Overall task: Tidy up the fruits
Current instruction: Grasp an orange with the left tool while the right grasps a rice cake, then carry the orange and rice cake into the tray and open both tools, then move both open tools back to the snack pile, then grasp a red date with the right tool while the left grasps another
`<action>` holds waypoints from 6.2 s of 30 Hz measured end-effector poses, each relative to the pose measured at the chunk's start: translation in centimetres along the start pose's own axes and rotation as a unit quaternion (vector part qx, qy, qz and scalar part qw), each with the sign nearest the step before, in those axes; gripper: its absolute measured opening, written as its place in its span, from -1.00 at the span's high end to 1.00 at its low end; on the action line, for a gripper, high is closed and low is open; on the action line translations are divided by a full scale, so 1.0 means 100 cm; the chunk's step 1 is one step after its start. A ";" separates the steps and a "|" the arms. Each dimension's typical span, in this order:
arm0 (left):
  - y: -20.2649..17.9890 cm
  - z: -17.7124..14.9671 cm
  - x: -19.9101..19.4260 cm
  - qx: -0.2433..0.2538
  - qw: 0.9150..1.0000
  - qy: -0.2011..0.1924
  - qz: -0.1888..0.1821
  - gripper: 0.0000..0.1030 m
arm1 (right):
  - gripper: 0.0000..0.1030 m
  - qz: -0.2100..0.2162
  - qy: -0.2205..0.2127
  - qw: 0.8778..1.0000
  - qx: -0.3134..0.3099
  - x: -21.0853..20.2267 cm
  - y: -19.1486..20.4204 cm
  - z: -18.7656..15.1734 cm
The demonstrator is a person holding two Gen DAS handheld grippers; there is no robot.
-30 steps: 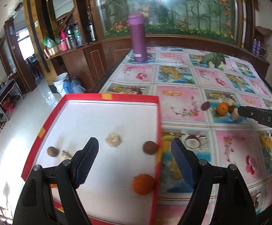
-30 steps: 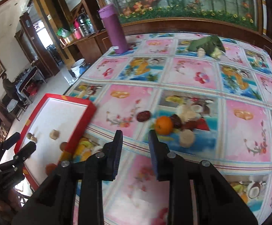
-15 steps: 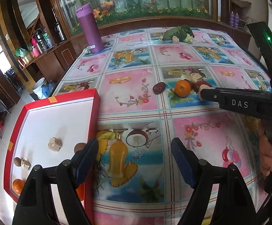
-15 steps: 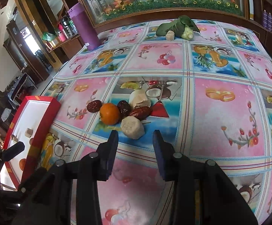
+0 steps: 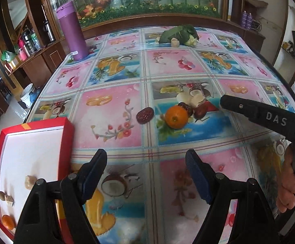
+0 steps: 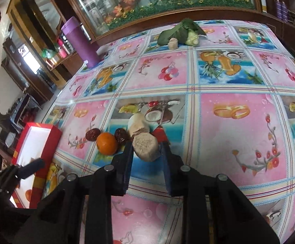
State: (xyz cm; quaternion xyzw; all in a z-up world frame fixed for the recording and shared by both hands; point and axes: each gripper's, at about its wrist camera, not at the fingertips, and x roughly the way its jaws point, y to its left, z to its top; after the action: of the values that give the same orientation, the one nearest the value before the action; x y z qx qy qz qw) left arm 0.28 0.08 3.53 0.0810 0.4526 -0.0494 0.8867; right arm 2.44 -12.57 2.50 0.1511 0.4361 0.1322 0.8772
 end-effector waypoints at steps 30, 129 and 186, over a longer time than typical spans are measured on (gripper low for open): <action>-0.010 0.019 0.017 -0.013 0.998 -0.013 -0.065 0.42 | 0.46 -0.009 -0.024 0.996 0.088 -0.007 -0.043 0.010; 0.040 -0.077 -0.079 -0.010 0.998 -0.048 0.037 -0.48 | 0.18 0.045 -0.027 0.995 0.088 -0.061 -0.049 -0.033; 0.027 0.028 0.037 -0.014 1.000 -0.001 -0.003 -0.47 | 0.40 -0.066 0.018 0.994 -0.079 0.022 0.003 0.003</action>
State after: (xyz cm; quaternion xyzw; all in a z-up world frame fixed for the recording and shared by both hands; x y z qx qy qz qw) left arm 5.05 2.14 2.41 0.0670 0.4528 -0.0452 0.8880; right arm 3.92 -11.56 1.20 0.0494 0.4489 0.1105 0.8854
